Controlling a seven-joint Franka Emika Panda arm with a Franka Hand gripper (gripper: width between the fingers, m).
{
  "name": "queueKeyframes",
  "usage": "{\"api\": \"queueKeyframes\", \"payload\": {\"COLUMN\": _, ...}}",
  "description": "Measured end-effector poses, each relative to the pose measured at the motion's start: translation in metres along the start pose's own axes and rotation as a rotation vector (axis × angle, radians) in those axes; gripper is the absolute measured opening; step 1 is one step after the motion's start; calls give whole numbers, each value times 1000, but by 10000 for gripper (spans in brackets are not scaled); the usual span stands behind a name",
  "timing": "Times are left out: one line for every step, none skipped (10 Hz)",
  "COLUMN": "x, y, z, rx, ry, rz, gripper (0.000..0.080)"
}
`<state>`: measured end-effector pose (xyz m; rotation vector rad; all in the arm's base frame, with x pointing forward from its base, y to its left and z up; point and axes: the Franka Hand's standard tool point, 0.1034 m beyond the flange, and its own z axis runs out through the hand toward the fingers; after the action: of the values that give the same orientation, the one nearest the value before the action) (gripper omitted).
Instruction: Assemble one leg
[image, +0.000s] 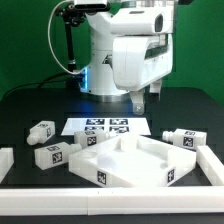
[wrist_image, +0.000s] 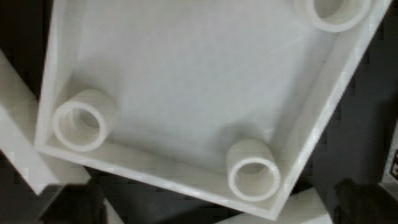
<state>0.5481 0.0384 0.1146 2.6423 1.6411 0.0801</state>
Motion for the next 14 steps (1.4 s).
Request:
{"api": "queueKeyframes", "payload": {"x": 0, "y": 0, "z": 0, "rx": 0, "ry": 0, "rz": 0, "gripper": 649}}
{"api": "queueKeyframes", "payload": {"x": 0, "y": 0, "z": 0, "rx": 0, "ry": 0, "rz": 0, "gripper": 649}}
{"api": "queueKeyframes", "payload": {"x": 0, "y": 0, "z": 0, "rx": 0, "ry": 0, "rz": 0, "gripper": 649}}
{"api": "queueKeyframes", "payload": {"x": 0, "y": 0, "z": 1, "rx": 1, "ry": -1, "rz": 0, "gripper": 649}}
{"api": "queueKeyframes", "payload": {"x": 0, "y": -1, "z": 1, "rx": 2, "ry": -1, "rz": 0, "gripper": 649}}
{"api": "queueKeyframes", "payload": {"x": 0, "y": -1, "z": 2, "rx": 3, "ry": -1, "rz": 0, "gripper": 649}}
{"api": "queueKeyframes", "payload": {"x": 0, "y": -1, "z": 2, "rx": 4, "ry": -2, "rz": 0, "gripper": 649}}
{"api": "queueKeyframes", "payload": {"x": -1, "y": -1, "z": 2, "rx": 4, "ry": -2, "rz": 1, "gripper": 649}}
{"api": "queueKeyframes", "payload": {"x": -11, "y": 0, "z": 1, "rx": 18, "ry": -7, "rz": -37, "gripper": 649}}
{"api": "queueKeyframes", "payload": {"x": -38, "y": 4, "z": -5, "rx": 40, "ry": -18, "rz": -36, "gripper": 649}}
{"api": "queueKeyframes", "payload": {"x": -58, "y": 6, "z": -4, "rx": 39, "ry": -23, "rz": -23, "gripper": 649}}
{"api": "queueKeyframes", "payload": {"x": -74, "y": 6, "z": 2, "rx": 33, "ry": -21, "rz": -36, "gripper": 649}}
{"api": "queueKeyframes", "payload": {"x": -87, "y": 4, "z": 10, "rx": 33, "ry": -21, "rz": -22, "gripper": 649}}
{"api": "queueKeyframes", "payload": {"x": -94, "y": 3, "z": 16, "rx": 42, "ry": -25, "rz": -5, "gripper": 649}}
